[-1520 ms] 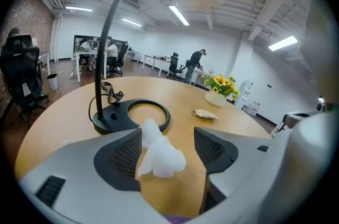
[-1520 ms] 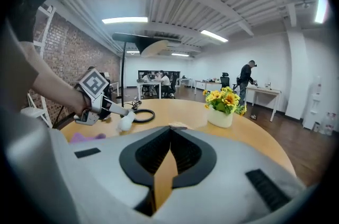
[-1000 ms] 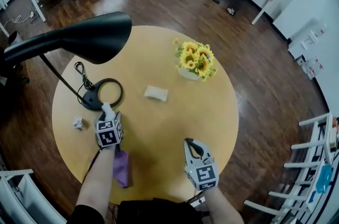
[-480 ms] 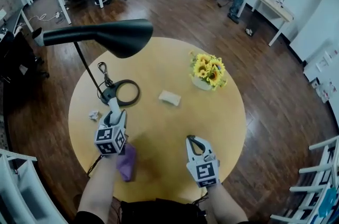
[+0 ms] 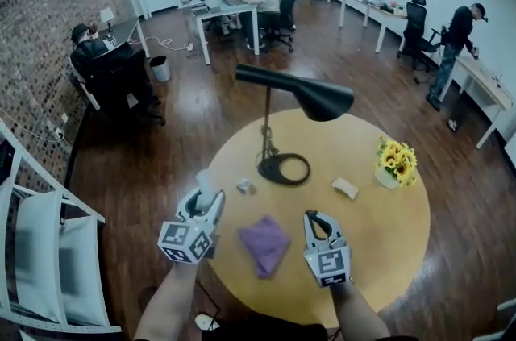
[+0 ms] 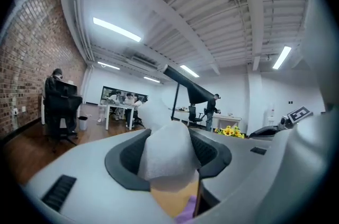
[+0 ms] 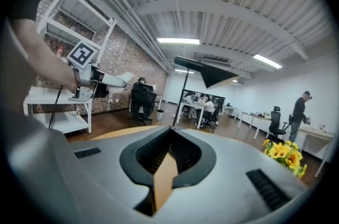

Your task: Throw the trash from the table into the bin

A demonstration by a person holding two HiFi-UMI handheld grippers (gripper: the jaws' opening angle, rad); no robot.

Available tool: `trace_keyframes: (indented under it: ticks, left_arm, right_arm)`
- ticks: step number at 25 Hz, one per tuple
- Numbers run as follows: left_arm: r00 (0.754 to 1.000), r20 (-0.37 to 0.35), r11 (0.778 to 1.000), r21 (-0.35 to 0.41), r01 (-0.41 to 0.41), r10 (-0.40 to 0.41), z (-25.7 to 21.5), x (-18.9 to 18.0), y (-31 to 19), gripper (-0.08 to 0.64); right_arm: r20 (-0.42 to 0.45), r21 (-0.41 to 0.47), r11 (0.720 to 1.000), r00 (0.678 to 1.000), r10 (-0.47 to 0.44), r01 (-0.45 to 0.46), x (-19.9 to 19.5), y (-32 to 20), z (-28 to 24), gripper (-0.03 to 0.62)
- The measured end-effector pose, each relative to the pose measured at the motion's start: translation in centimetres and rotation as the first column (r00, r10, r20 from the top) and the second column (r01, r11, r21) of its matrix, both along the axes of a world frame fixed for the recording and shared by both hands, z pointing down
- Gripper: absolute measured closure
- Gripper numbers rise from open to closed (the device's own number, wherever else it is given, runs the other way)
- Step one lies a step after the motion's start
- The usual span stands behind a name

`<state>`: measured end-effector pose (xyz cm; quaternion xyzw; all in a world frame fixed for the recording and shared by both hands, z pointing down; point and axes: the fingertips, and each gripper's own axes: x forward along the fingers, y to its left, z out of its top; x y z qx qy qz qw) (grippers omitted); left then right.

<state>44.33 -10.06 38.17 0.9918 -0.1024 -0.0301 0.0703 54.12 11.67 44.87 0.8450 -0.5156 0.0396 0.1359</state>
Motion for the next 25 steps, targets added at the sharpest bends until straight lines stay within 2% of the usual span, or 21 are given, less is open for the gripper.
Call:
trace_keyframes:
  ticks: [5,7,12,16,20,25]
  left_arm:
    - [0.989,-0.025,0.987,0.058,0.150,-0.148,-2.0,-12.3,-5.8,0.359]
    - [0.978,-0.032,0.975,0.072,0.209,-0.207,-2.4,-17.0,-7.8,0.359]
    - [0.938,-0.061,0.935,0.085,0.345,-0.341,-3.0,-28.1,-12.3,0.359]
    - [0.872,-0.095,0.872,0.056,0.486,-0.480,-2.7,-38.0,-15.4,0.359]
    - [0.817,-0.074,0.815,0.055,0.576,-0.572,-1.4,-47.4,-17.5,0.359]
    - [0.705,-0.056,0.704,0.035,0.709,-0.707,0.2,-58.1,-18.2,0.359]
  right_arm:
    - [0.021,0.053,0.994,0.995,-0.094,0.093,-6.2,-9.0,-1.8,0.591]
    - [0.032,0.062,0.988,0.990,-0.141,0.138,-9.2,-12.2,-2.3,0.591]
    - [-0.021,0.054,0.958,0.959,-0.283,0.283,-17.4,-20.0,-4.4,0.591]
    - [-0.058,0.042,0.897,0.898,-0.437,0.440,-25.5,-27.0,-5.7,0.591]
    - [-0.067,0.056,0.837,0.838,-0.541,0.544,-34.1,-33.1,-5.7,0.591]
    - [0.022,0.054,0.742,0.742,-0.670,0.668,-43.8,-38.5,-3.6,0.591]
